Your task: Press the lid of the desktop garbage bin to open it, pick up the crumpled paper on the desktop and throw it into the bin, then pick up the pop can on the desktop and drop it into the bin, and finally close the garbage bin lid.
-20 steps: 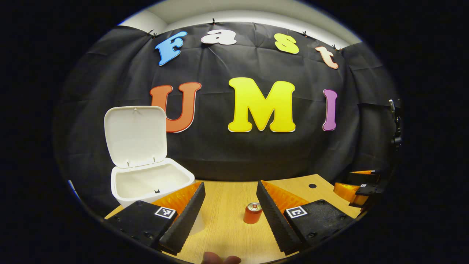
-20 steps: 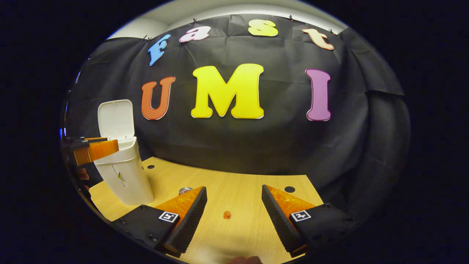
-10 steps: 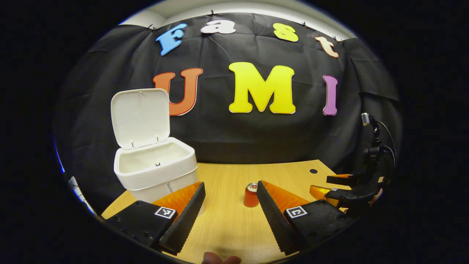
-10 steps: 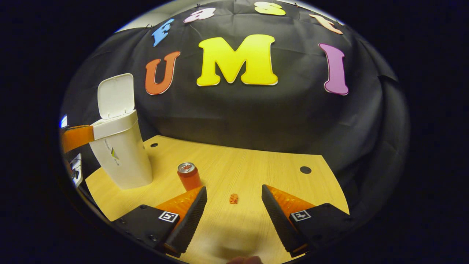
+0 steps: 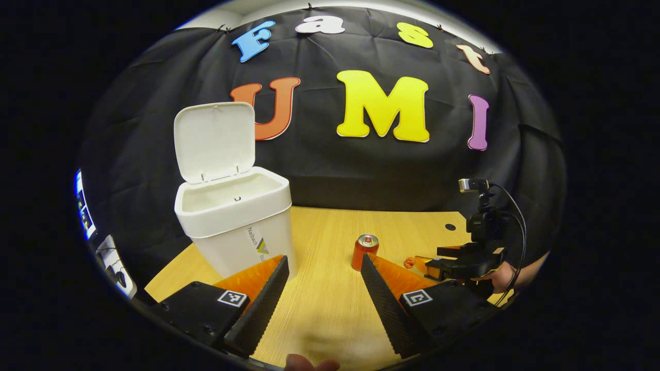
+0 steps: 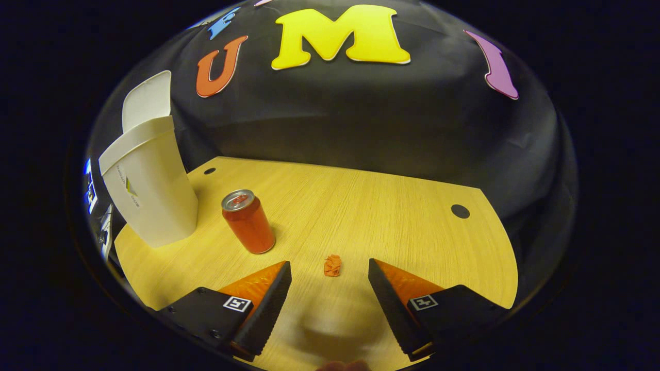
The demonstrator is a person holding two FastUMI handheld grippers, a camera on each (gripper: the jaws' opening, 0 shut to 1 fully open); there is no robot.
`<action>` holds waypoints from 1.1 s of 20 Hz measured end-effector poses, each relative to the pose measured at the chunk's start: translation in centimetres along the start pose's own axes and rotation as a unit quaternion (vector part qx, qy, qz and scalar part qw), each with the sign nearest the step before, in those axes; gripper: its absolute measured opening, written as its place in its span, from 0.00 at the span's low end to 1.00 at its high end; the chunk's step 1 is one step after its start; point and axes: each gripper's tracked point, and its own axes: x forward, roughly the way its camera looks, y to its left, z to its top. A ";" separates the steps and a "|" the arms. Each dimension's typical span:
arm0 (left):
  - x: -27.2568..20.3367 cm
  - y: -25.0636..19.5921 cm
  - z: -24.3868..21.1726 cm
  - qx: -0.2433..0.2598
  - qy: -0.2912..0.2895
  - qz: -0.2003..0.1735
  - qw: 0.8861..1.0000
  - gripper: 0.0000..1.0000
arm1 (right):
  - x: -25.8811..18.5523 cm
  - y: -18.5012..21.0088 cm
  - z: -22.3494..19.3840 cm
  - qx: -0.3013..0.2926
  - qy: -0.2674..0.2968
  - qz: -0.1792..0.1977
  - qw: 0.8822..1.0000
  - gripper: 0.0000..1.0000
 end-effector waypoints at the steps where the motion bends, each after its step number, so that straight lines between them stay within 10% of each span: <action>1: -0.1 0.4 -0.4 0.004 0.005 0.007 1.000 0.93 | 1.0 0.0 -0.6 -0.005 0.009 0.001 1.000 0.95; 16: -2.3 4.1 -3.6 0.007 0.042 0.063 0.997 0.93 | 7.8 -0.3 -2.8 0.010 0.048 -0.010 0.999 0.93; 20: -2.2 4.6 -3.5 -0.003 0.040 0.065 0.997 0.94 | 7.7 -0.5 -2.7 0.012 0.047 -0.009 0.999 0.80; 22: -2.2 4.5 -3.1 0.001 0.034 0.062 0.997 0.94 | 7.6 -0.5 -2.8 0.015 0.049 -0.010 0.999 0.55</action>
